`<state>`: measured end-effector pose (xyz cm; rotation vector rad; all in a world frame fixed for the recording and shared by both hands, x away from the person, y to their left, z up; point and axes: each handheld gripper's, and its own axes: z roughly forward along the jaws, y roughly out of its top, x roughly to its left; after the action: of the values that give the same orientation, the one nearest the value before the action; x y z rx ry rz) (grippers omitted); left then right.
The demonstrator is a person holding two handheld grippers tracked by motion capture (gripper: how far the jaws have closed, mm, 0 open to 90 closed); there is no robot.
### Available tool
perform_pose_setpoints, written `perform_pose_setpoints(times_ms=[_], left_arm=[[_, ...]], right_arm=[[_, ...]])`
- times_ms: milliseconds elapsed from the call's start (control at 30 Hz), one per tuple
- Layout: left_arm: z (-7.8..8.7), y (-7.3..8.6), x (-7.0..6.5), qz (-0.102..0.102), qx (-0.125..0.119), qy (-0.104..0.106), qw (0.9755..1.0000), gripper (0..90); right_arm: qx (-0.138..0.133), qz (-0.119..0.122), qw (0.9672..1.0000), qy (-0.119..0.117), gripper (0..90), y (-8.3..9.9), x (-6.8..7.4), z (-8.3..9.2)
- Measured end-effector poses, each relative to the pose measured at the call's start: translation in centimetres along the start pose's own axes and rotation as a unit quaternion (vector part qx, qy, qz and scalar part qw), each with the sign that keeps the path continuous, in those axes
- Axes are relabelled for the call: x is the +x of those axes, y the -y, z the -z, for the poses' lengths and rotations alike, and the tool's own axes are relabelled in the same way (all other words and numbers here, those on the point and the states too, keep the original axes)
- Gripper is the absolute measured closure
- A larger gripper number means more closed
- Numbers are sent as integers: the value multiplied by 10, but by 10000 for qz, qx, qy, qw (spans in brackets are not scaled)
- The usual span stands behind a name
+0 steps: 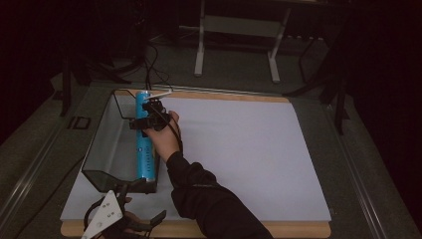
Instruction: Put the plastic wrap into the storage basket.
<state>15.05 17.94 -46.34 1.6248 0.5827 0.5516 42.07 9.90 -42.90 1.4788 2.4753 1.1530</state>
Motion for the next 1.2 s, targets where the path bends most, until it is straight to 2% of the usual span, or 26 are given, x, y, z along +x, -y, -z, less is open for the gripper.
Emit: perform_pose_setpoints(times_ms=[33, 100, 200, 233, 333, 633, 733, 867, 967, 1167, 1200], left_arm=[[0, 0, 0, 6, 4, 0, 10000, 15], [-1, 0, 0, 14, 7, 0, 10000, 15], [-1, 0, 0, 5, 24, 0, 10000, 15], [-1, 0, 0, 1, 35, 6, 10000, 15], [-1, 1, 0, -1, 42, 4, 10000, 15], [-2, 1, 0, 16, 92, 8, 10000, 15], [-3, 2, 0, 27, 97, 3, 9999, 15], [-4, 2, 0, 25, 114, -11, 9999, 15], [-4, 2, -1, 17, 113, -14, 9999, 15], [-5, 2, -1, 4, 139, -14, 9999, 15], [-5, 2, -1, 4, 133, -20, 9999, 15]], right_arm=[[-3, 50, 10000, -16, 133, 0, -1, 2], [-98, 341, 9993, -86, 126, 2, -2, 10], [-181, 405, 9989, -155, 125, 4, -3, 17], [-202, 605, 9977, -219, 121, 6, -3, 21], [-202, 771, 9961, -386, 113, 8, -5, 26], [-85, 992, 9940, -461, 113, 16, -18, 45], [-172, 1073, 9927, -518, 113, 24, -31, 56], [-123, 1099, 9925, -527, 113, 30, -39, 62], [-140, 1182, 9919, -452, 113, 36, -45, 71], [-198, 1193, 9914, -506, 141, 48, -54, 88], [-241, 1305, 9904, -381, 144, 53, -56, 93]])
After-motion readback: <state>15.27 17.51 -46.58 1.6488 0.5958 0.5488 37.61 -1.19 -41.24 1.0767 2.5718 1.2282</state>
